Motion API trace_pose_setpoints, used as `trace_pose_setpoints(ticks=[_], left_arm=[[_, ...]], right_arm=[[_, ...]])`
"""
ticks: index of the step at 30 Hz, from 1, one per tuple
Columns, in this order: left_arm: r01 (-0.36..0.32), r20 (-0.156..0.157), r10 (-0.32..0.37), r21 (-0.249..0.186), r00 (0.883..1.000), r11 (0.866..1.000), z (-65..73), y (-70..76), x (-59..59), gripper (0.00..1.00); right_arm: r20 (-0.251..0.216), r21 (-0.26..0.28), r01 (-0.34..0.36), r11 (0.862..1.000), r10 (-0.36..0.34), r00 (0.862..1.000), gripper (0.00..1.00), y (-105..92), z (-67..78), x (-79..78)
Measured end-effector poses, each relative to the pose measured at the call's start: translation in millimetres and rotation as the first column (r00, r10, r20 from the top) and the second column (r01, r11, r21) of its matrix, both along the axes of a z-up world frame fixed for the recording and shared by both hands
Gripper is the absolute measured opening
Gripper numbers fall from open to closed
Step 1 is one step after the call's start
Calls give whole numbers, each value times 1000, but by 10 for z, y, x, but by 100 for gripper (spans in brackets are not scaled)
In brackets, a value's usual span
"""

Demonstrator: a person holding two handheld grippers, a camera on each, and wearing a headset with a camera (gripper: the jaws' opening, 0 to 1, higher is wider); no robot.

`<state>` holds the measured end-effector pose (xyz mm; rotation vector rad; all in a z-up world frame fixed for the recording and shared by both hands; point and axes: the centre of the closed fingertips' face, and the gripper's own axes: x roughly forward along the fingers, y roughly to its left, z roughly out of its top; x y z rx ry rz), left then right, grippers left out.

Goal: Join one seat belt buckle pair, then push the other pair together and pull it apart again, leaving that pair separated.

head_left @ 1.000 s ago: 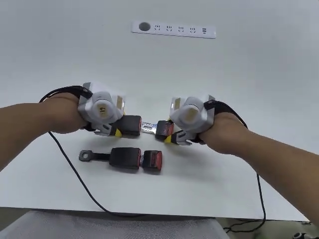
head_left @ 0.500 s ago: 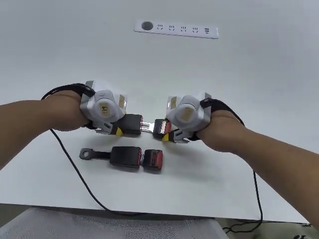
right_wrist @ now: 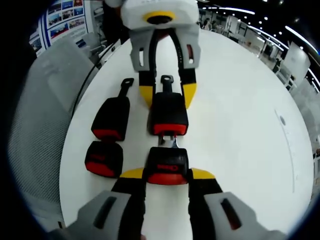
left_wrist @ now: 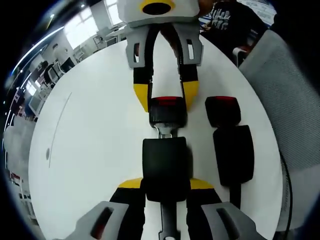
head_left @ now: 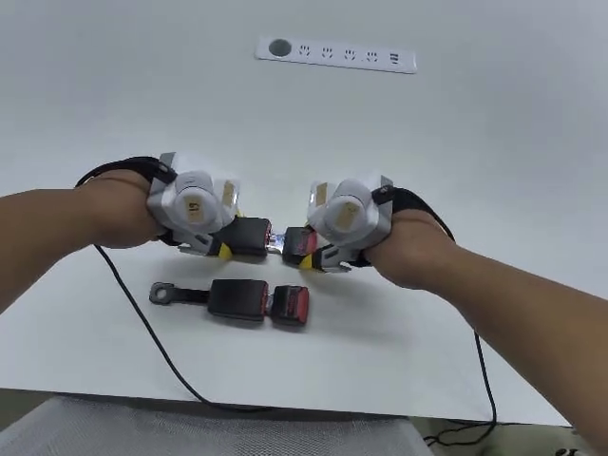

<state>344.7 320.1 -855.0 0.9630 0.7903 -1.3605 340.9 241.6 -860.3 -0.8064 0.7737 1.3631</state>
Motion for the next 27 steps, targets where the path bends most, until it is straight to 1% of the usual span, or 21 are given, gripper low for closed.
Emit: trace_pose_setpoints(ticks=[4, 6, 8, 11, 13, 14, 16, 21, 26, 27], left_arm=[[9, 1, -9, 9, 1000, 1000, -2, -4, -1, 31], [8, 2, -8, 7, 1000, 1000, -5, -2, 3, 31], [9, 3, -9, 5, 1000, 1000, -16, 13, 13, 31], [12, 1, -12, 15, 1000, 1000, -14, 7, 9, 31], [11, 0, -11, 17, 1000, 1000, -12, 6, 6, 31], [10, -1, -10, 16, 1000, 1000, -10, 3, 1, 31], [10, 0, -10, 15, 1000, 1000, -7, 1, -4, 31], [6, 8, -6, 14, 1000, 1000, -8, -1, 1, 31], [5, 9, -5, 14, 1000, 1000, -4, -4, -5, 32], [3, 7, -3, 13, 1000, 1000, -2, -5, -7, 32]], right_arm=[[-13, 18, 11, 1000, -11, 1000, 31, 38, 3, 5], [-10, 12, 7, 1000, -7, 1000, 31, 60, 1, 4], [-23, 30, 17, 999, -17, 1000, 30, 110, 8, -9], [-12, 19, 21, 1000, -21, 1000, 31, 155, 12, -6], [-5, 25, 27, 999, -27, 1000, 31, 122, 13, -9], [-12, 48, 34, 998, -33, 999, 31, 116, 14, -9], [-13, 63, 30, 998, -29, 999, 31, 107, 9, -4], [-22, 73, 19, 997, -18, 1000, 32, 119, 6, -5], [-33, 77, 20, 997, -18, 999, 32, 123, 1, -8], [-29, 74, 16, 997, -14, 999, 32, 124, 0, -10]])
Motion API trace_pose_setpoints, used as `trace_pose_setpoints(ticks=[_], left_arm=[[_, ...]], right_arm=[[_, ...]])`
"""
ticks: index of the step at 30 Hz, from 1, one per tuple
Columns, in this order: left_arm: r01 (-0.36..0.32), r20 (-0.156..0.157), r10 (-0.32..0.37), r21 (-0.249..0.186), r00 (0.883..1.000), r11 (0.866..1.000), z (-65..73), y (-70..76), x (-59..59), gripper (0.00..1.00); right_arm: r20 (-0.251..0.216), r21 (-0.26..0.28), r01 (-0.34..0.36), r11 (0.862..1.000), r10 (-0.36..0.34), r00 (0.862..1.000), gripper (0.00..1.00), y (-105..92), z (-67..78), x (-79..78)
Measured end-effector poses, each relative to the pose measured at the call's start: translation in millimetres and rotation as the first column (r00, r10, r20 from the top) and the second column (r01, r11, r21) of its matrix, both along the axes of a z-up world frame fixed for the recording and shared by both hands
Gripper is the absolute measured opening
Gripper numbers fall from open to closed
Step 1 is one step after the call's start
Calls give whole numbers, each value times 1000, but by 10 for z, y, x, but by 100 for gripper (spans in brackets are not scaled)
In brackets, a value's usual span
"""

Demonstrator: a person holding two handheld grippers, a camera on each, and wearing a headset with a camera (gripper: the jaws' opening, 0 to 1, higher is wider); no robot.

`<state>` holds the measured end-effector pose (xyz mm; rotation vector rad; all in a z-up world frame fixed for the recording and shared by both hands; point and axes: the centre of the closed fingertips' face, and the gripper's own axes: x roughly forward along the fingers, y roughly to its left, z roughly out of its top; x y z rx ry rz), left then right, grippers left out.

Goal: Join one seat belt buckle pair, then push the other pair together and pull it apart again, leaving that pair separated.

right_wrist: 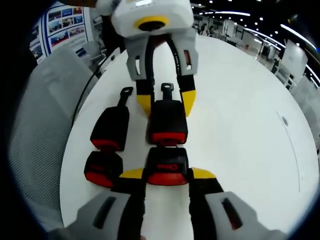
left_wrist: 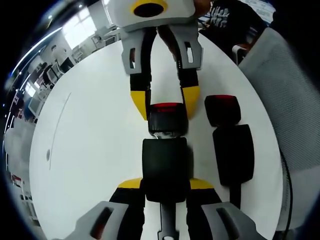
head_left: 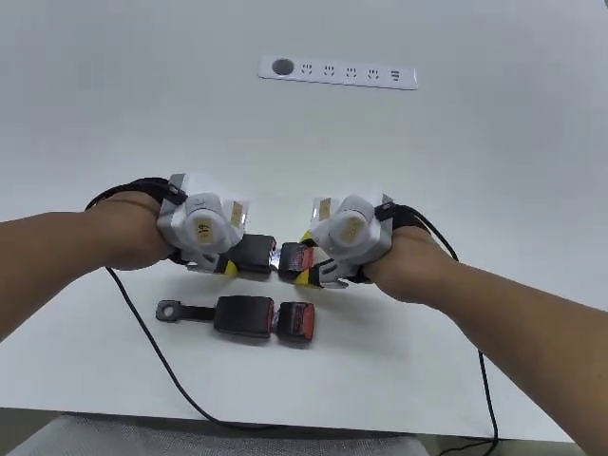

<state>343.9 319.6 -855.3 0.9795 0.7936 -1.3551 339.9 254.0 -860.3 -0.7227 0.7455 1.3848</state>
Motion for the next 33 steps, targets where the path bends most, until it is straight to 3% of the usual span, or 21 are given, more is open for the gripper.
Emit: trace_pose_setpoints(ticks=[8, 15, 21, 26, 33], left_arm=[[1, -13, -1, -2, 1000, 1000, 2, 0, 2, 32], [-13, -1, 13, -3, 1000, 1000, 5, 8, 1, 32], [-52, -10, 51, -27, 999, 998, 5, 54, 4, 32], [-40, -9, 39, -17, 999, 999, 5, 37, 2, 32], [-29, -16, 29, 7, 999, 1000, 0, 20, -2, 32]], right_arm=[[-2, -4, -7, 1000, 7, 1000, 33, 3, 0, 4], [0, -4, -9, 1000, 9, 1000, 33, -13, 0, 2], [0, -5, -11, 1000, 11, 1000, 33, -129, 13, 0], [5, 4, -18, 1000, 18, 1000, 33, -141, 27, -11], [10, -7, -24, 1000, 24, 1000, 34, -526, 15, -35]])
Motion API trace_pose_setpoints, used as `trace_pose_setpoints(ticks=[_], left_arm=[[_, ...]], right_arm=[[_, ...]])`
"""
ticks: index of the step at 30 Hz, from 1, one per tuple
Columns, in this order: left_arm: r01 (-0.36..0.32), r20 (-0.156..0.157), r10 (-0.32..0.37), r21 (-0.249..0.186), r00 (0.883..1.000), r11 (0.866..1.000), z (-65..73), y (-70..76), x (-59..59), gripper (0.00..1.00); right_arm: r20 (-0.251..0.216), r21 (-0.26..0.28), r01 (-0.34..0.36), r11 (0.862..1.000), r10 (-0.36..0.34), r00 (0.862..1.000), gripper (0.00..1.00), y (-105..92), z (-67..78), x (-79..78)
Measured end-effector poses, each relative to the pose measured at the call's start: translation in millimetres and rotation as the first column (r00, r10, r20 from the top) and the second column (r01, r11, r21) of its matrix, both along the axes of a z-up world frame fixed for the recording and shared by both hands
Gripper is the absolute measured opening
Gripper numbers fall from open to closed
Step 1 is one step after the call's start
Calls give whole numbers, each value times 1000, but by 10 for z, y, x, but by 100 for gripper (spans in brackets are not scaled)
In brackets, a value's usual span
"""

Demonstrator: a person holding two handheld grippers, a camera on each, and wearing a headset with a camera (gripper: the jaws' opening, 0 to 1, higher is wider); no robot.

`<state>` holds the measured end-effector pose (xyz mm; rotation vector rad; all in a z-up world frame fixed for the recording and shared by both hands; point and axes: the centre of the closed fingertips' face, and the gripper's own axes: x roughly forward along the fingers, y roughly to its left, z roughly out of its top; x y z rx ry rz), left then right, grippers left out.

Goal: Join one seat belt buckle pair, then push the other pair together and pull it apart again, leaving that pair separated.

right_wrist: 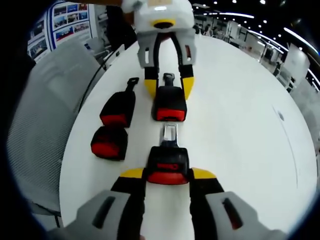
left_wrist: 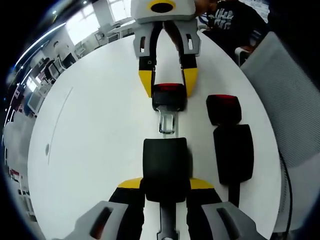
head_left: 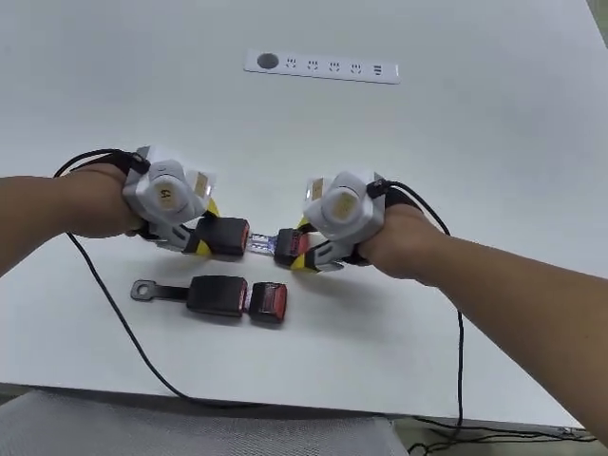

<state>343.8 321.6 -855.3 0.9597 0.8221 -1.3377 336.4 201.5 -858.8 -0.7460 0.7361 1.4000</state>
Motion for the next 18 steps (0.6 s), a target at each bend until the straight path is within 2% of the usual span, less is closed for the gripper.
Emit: trace_pose_setpoints(ticks=[6, 9, 12, 16, 17, 18], left_arm=[[-9, 9, 9, 0, 1000, 1000, 1, 3, -3, 32], [-9, 17, 9, -1, 1000, 1000, 6, 1, -9, 32], [-15, 16, 15, -4, 1000, 1000, 7, 3, -9, 32], [-9, 18, 9, 1, 1000, 1000, 8, 1, -14, 33], [-6, 21, 6, 1, 1000, 1000, 11, 0, -19, 33], [-10, 24, 10, 0, 1000, 1000, 13, 2, -18, 33]], right_arm=[[10, -22, 0, 1000, 1, 1000, 34, -447, -9, -31], [12, -33, -2, 999, 2, 1000, 34, -595, -10, -53], [33, -56, -6, 998, 8, 999, 34, -865, -24, -85], [46, -85, 12, 996, -8, 999, 35, -1120, -43, -88], [40, -97, 10, 995, -6, 999, 36, -1166, -60, -105], [20, -75, 34, 997, -33, 999, 36, -1174, -58, -113]])
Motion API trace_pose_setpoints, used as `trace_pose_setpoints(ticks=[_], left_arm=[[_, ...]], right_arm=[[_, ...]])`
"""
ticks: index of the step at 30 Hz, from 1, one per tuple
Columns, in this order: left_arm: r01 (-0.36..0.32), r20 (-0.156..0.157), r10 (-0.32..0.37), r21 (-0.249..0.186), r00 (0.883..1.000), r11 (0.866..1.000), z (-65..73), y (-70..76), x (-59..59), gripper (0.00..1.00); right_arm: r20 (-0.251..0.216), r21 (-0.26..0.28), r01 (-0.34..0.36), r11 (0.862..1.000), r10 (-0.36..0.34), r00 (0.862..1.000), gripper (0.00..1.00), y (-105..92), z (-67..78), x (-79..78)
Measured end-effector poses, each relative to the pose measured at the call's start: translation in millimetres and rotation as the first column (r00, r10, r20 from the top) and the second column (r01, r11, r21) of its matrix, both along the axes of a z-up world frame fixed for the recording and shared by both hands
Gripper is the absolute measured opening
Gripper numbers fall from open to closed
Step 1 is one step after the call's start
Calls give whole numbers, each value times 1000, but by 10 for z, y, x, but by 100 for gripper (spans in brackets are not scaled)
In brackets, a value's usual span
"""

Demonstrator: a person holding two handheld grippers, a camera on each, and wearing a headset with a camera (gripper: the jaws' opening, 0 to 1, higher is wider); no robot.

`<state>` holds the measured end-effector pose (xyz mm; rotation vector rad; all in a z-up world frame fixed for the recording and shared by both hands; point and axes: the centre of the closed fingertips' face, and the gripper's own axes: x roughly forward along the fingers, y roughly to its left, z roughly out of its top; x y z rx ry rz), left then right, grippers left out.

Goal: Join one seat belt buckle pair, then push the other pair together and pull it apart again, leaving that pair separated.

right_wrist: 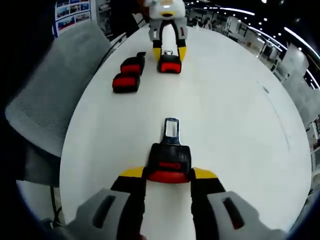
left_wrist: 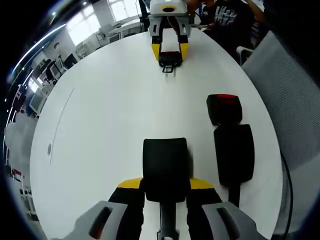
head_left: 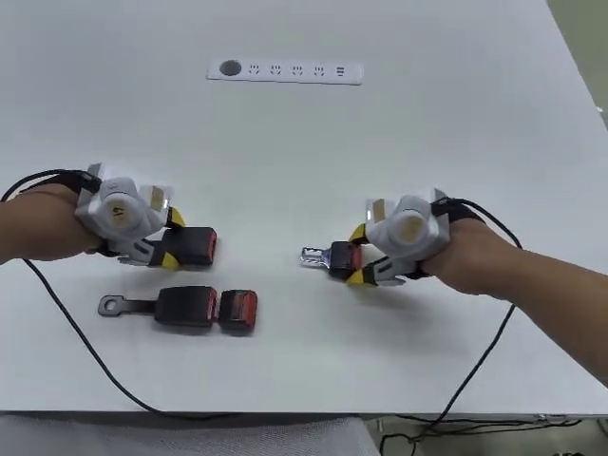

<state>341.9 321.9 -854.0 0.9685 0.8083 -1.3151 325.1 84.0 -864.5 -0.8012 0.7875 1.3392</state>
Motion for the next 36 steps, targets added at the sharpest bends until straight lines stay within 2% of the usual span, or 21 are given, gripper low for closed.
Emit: trace_pose_setpoints(ticks=[6, 8, 11, 13, 14, 16, 17, 19, 20, 22, 23, 24, 25, 26, 27, 29, 32, 33, 36], left_arm=[[-8, 21, 7, 6, 1000, 1000, 9, 5, -4, 33], [-8, 34, 7, 18, 999, 1000, 12, -1, -11, 33], [-25, 42, 24, 32, 999, 999, 15, 1, -6, 33], [-22, 50, 21, 28, 999, 999, 20, 11, -6, 33], [-11, 65, 9, 25, 998, 1000, 28, 9, 1, 33], [-28, 75, 26, 22, 997, 999, 36, 15, 29, 36], [-57, 81, 55, 16, 995, 998, 43, 25, 53, 39], [-94, 106, 93, 2, 990, 996, 65, 37, 110, 44], [-126, 125, 127, -8, 984, 992, 82, 55, 149, 48], [-113, 118, 110, 14, 987, 994, 87, 97, 101, 53], [-93, 114, 90, 21, 989, 995, 90, 102, 60, 57], [-91, 116, 89, 13, 989, 996, 109, 103, 29, 58], [-93, 117, 91, 11, 989, 996, 136, 118, -7, 59], [-95, 125, 94, 5, 988, 995, 168, 129, -19, 60], [-115, 136, 116, -18, 984, 993, 229, 135, -24, 61], [-160, 137, 168, -69, 976, 985, 350, 140, -73, 64], [-198, 152, 215, -120, 965, 973, 509, 186, -157, 70], [-237, 143, 259, -156, 955, 959, 586, 213, -215, 72], [-298, 128, 328, -209, 936, 932, 702, 344, -377, 78]], right_arm=[[-4, 17, 16, 1000, -16, 1000, 36, -4, 2, 3], [7, 16, 25, 1000, -25, 1000, 39, -7, 7, 21], [14, 4, 79, 997, -79, 997, 45, -42, 8, 59], [29, 10, 71, 997, -71, 997, 45, -30, 17, 42], [20, 1, 133, 991, -133, 991, 44, -56, 13, 50], [16, -13, 190, 982, -190, 982, 45, -83, 15, 50], [29, -14, 173, 985, -172, 985, 46, -79, 22, 27], [49, -15, 186, 982, -185, 981, 52, -101, 32, -35], [45, 6, 213, 977, -213, 976, 53, -107, 56, -87], [12, 54, 280, 959, -281, 960, 54, -106, 124, -193], [15, 64, 305, 950, -307, 952, 55, -129, 149, -214], [3, 86, 336, 938, -337, 941, 57, -138, 179, -245], [-40, 125, 396, 910, -394, 918, 57, -121, 226, -301], [-58, 147, 429, 892, -425, 903, 59, -118, 256, -334], [-58, 147, 447, 882, -444, 894, 62, -132, 278, -388], [-41, 148, 442, 885, -441, 897, 64, -129, 314, -492], [-35, 156, 453, 878, -453, 891, 68, -95, 383, -603], [-31, 171, 456, 873, -458, 888, 68, -66, 436, -640], [-8, 200, 468, 861, -476, 879, 72, -25, 547, -696]])
